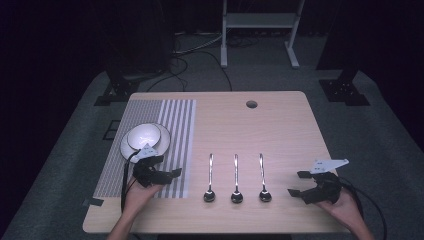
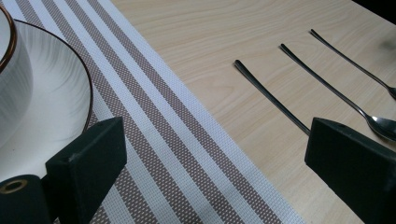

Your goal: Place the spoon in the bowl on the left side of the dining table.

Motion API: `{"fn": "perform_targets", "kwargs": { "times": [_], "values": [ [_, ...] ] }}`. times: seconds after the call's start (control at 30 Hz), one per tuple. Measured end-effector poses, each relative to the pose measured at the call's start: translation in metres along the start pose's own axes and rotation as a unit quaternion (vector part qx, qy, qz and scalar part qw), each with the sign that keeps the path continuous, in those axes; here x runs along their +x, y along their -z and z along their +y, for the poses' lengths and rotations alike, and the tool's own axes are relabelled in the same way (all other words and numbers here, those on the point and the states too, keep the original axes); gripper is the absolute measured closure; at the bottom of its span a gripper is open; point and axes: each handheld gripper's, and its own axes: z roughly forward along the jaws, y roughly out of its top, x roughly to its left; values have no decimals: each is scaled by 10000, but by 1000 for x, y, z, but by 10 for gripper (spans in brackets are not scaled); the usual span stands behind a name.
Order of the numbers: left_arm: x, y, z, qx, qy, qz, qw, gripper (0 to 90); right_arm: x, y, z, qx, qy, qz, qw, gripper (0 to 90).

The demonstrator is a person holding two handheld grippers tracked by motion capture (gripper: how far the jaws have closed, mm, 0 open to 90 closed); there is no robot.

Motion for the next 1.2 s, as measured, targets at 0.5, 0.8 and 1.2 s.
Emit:
{"fn": "perform_targets", "kwargs": {
  "times": [0.5,0.8,1.2],
  "values": [
    [2,0,1,11,-29,-71,10000,46,27,-21,53,455,890,262,9946,186],
    [3,0,1,8,-25,-68,10000,46,41,-40,75,670,1238,415,9892,186],
    [5,1,0,44,-54,-51,10000,46,60,-67,94,1109,1711,631,9770,187]
  ]
}}
